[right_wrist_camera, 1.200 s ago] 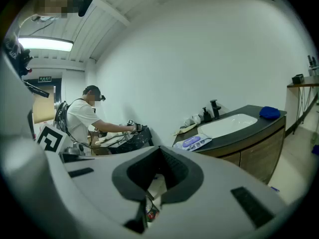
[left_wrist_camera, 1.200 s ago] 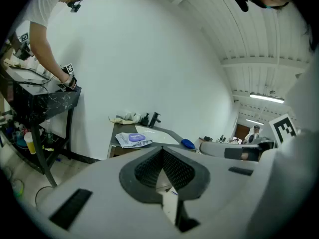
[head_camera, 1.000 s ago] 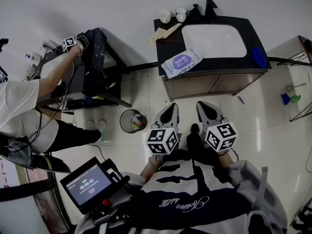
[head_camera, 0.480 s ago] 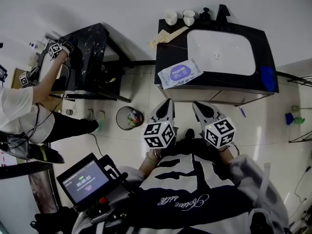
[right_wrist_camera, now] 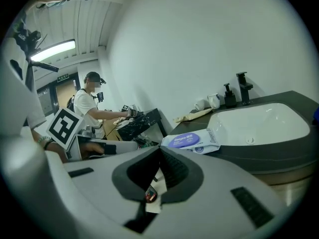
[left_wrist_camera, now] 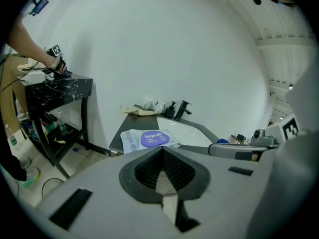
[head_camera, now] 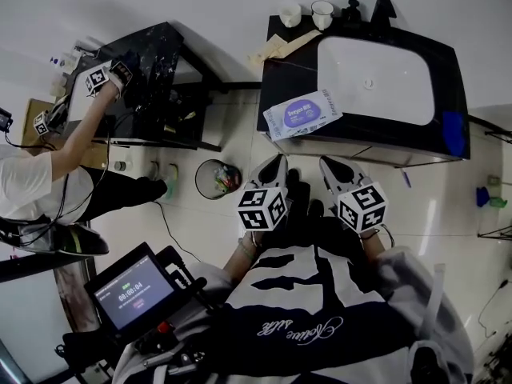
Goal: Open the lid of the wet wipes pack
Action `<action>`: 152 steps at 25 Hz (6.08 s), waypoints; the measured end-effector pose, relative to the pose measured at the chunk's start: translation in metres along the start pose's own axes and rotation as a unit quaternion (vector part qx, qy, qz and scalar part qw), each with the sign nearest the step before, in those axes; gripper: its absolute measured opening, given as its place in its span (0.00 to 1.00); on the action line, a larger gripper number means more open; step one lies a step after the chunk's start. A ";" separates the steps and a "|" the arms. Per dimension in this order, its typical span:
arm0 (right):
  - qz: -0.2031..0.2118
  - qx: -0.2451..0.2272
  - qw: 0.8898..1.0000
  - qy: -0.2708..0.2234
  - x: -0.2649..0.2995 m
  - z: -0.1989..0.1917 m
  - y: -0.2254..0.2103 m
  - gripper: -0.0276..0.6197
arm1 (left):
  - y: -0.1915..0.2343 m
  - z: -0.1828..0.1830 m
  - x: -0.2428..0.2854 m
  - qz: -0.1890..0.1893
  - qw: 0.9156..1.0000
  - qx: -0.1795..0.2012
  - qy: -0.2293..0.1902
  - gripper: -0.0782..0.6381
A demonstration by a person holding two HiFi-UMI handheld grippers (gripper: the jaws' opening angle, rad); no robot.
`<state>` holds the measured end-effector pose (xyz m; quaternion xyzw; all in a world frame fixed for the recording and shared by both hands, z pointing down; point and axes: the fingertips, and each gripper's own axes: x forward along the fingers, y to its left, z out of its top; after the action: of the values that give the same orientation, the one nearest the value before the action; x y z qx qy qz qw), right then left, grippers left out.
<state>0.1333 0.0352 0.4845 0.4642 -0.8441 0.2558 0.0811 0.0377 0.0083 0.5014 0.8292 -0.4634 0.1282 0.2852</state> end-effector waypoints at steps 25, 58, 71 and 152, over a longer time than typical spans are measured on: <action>0.018 -0.204 0.966 0.157 0.115 0.017 -0.061 0.09 | 0.070 -0.013 0.130 -0.023 0.994 -0.014 0.102 0.11; 0.101 -0.411 0.853 0.306 0.170 -0.021 -0.054 0.10 | 0.086 -0.019 0.135 -0.036 0.989 0.011 0.146 0.11; 0.067 -0.415 0.877 0.232 0.185 0.038 -0.069 0.04 | 0.086 -0.018 0.136 -0.051 0.987 -0.013 0.154 0.11; 0.232 -0.524 0.791 0.212 0.234 0.040 -0.043 0.13 | 0.122 0.004 0.159 -0.019 0.974 0.061 0.216 0.11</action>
<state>0.0430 -0.1772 0.5534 0.0741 -0.8926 -0.1229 0.4273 0.0205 -0.1545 0.6174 0.8064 -0.3666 0.3269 0.3295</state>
